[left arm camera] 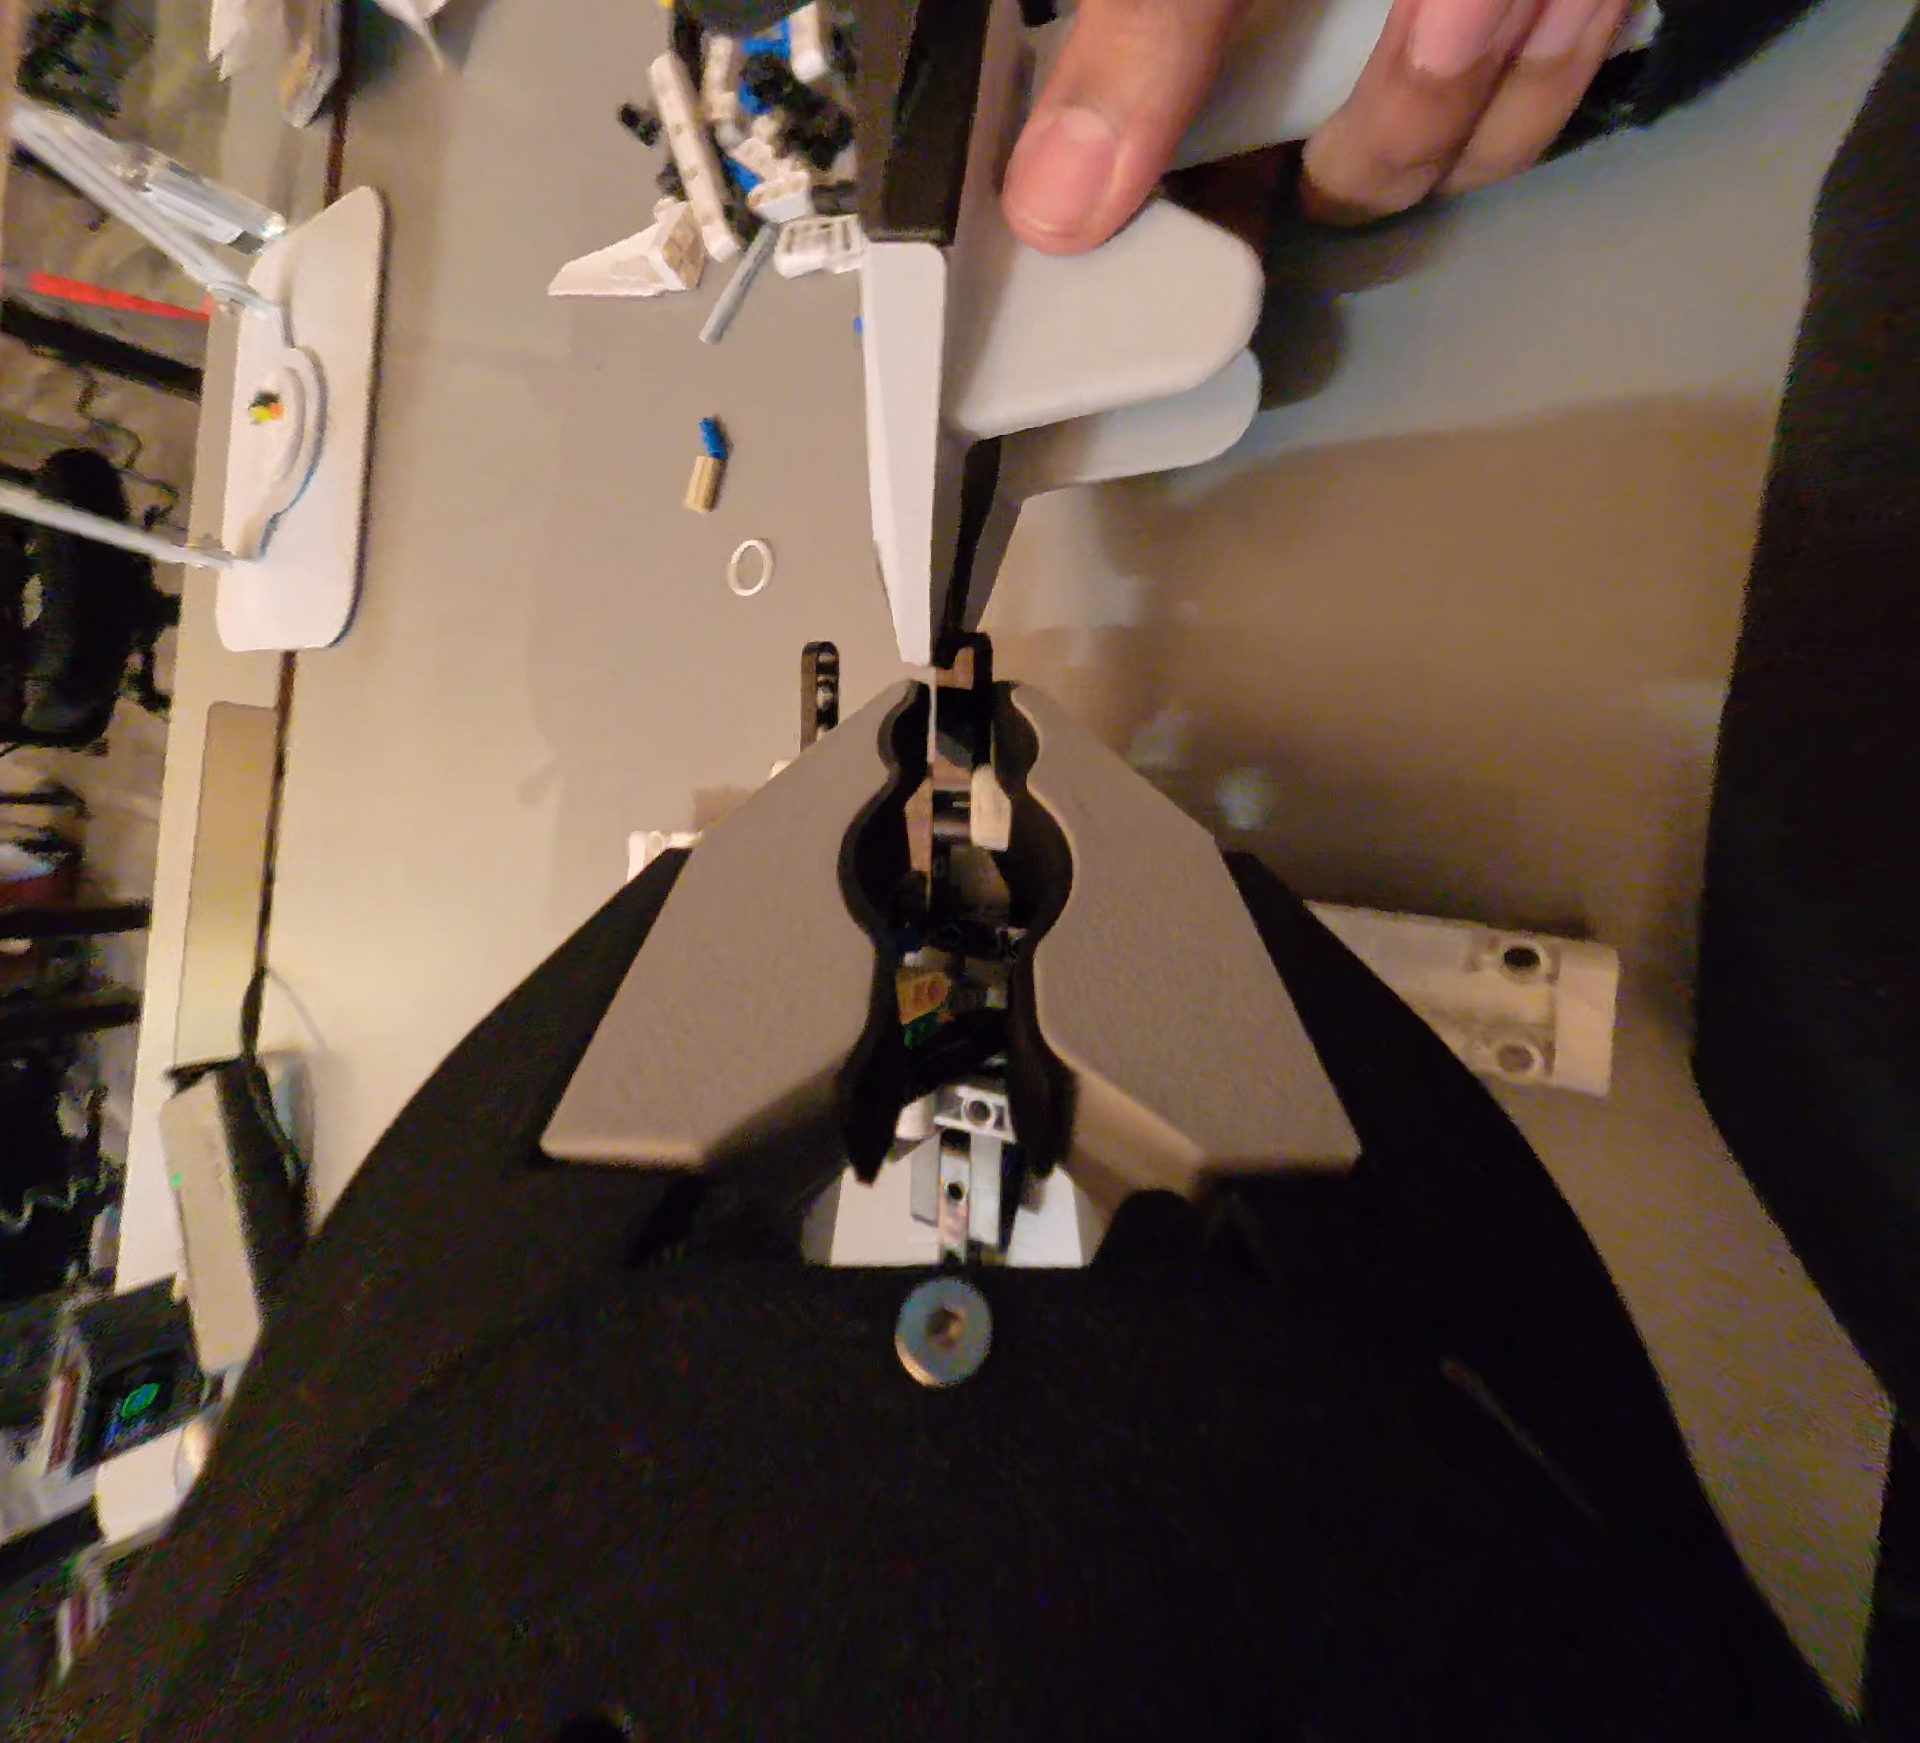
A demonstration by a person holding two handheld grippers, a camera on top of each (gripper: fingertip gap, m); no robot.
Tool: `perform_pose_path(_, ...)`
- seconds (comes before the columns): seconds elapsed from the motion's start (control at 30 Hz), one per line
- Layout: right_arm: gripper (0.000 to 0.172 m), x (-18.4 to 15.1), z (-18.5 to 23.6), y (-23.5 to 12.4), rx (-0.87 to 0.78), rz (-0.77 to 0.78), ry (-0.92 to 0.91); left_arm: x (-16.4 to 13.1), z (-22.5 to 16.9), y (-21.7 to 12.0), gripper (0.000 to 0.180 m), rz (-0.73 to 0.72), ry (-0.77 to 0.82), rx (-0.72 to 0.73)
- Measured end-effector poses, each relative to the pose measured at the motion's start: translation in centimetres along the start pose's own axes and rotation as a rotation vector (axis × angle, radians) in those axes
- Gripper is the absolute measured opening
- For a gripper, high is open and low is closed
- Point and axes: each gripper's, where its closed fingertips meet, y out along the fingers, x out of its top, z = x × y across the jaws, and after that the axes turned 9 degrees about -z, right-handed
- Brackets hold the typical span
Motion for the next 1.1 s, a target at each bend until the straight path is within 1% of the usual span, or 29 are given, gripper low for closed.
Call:
perform_pose_path(0.07,0.005,0.7,0.1,0.1,0.000,-0.047,-0.019,0.0,1.2,-1.0,0.019,0.010,-0.053,0.068)
perform_pose_path(0.13,0.005,0.9,0.0,0.1,-0.013,-0.068,-0.039,-0.1,2.2,-2.4,0.019,0.003,-0.170,0.129)
perform_pose_path(0.2,0.005,1.0,-0.1,0.1,-0.025,-0.080,-0.053,0.2,2.1,-3.7,0.023,-0.043,-0.343,0.138)
perform_pose_path(0.3,0.005,1.2,-0.2,0.1,-0.043,-0.099,-0.073,0.9,1.2,-5.1,0.030,-0.143,-0.657,0.127)
perform_pose_path(0.37,0.005,1.1,-0.2,0.1,-0.051,-0.098,-0.094,0.3,0.5,-5.8,0.031,-0.181,-0.859,0.141)
perform_pose_path(0.4,0.005,1.0,-0.2,0.1,-0.057,-0.097,-0.106,0.0,0.0,-6.0,0.034,-0.191,-0.947,0.140)
perform_pose_path(0.43,0.005,0.9,-0.2,0.1,-0.062,-0.094,-0.118,-0.5,-0.5,-6.2,0.035,-0.194,-1.018,0.143)
perform_pose_path(0.47,0.005,0.7,-0.1,0.1,-0.067,-0.092,-0.130,-0.7,-1.2,-6.2,0.031,-0.196,-1.062,0.132)
perform_pose_path(0.53,0.005,0.2,-0.1,0.1,-0.074,-0.081,-0.147,-1.4,-2.3,-6.0,0.022,-0.160,-1.089,0.131)
perform_pose_path(0.6,0.005,-0.6,0.0,0.2,-0.078,-0.061,-0.164,-2.8,-2.6,-5.5,0.017,-0.082,-1.047,0.165)
perform_pose_path(0.67,0.005,-1.7,0.3,0.5,-0.077,-0.028,-0.188,-4.9,-1.7,-5.5,0.019,0.006,-0.991,0.239)
perform_pose_path(0.7,0.005,-2.3,0.5,0.7,-0.074,-0.006,-0.201,-5.7,-1.0,-5.6,0.014,0.018,-0.974,0.265)
perform_pose_path(0.77,0.006,-3.8,0.9,1.6,-0.062,0.040,-0.230,-6.7,0.4,-5.7,0.013,0.011,-0.974,0.279)
perform_pose_path(0.8,0.005,-4.8,1.1,2.2,-0.049,0.083,-0.239,-7.2,1.1,-5.8,0.014,0.003,-0.981,0.288)
perform_pose_path(0.83,0.000,-6.1,1.5,2.8,-0.026,0.139,-0.247,-8.0,1.7,-5.8,0.018,0.013,-0.983,0.295)
perform_pose_path(0.9,0.000,-8.2,1.9,3.8,-0.005,0.244,-0.270,-9.1,2.2,-6.0,0.019,0.043,-0.992,0.276)
perform_pose_path(0.93,0.005,-8.6,2.0,3.9,-0.010,0.262,-0.306,-9.1,2.4,-6.5,0.019,0.035,-1.007,0.268)
perform_pose_path(1.0,0.012,-7.9,2.6,3.8,-0.013,0.251,-0.420,-8.7,2.9,-8.0,0.020,-0.024,-1.028,0.307)
perform_pose_path(1.07,0.013,-6.5,3.4,3.4,-0.025,0.219,-0.606,-8.5,2.7,-9.6,0.019,-0.092,-1.082,0.332)
perform_pose_path(1.1,0.013,-5.8,3.5,3.3,-0.045,0.212,-0.726,-8.3,2.1,-10.0,0.020,-0.131,-1.138,0.322)
